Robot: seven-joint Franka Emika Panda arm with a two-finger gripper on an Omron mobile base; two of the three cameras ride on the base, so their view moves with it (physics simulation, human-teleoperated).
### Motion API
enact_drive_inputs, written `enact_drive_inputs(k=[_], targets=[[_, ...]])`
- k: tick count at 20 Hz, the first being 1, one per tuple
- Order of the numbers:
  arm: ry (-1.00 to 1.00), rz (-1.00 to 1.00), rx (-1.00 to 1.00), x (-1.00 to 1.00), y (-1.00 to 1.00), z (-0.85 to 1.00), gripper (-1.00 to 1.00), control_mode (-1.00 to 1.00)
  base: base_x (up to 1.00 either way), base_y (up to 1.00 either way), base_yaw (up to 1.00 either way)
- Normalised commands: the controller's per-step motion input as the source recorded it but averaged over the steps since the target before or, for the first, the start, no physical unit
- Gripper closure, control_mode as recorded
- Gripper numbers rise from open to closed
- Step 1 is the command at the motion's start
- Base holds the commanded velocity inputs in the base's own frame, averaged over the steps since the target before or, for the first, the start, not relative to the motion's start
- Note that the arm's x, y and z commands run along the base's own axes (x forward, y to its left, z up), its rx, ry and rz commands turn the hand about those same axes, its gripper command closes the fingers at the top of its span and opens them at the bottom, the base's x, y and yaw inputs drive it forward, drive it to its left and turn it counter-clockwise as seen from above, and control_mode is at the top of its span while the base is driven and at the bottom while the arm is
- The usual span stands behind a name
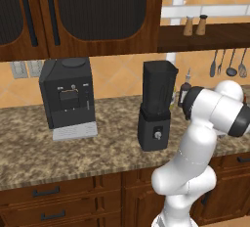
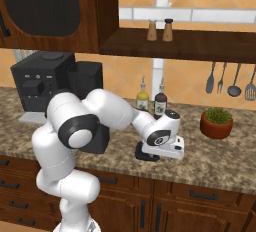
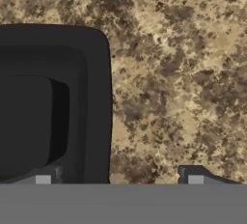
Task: Close the lid blender by securely placing the lid on top.
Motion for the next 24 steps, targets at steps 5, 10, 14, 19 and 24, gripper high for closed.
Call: enact_drive_inputs(k=[5, 10, 14, 19, 24], targets=[[0.00, 0.00, 0.02, 0.00, 0.00, -0.06, -1.00, -1.00, 0.00, 0.00, 0.00], [0.00, 0.00, 0.01, 0.00, 0.00, -0.01, -1.00, -1.00, 0.00, 0.00, 0.00], [0.00, 0.00, 0.00, 0.00, 0.03, 0.00, -1.00, -1.00, 0.00, 0.00, 0.00], [0.00, 0.00, 0.00, 0.00, 0.07, 0.00, -1.00, -1.00, 0.00, 0.00, 0.00], [0.00, 0.00, 0.00, 0.00, 0.06, -0.02, 1.00, -1.00, 0.00, 0.00, 0.00]])
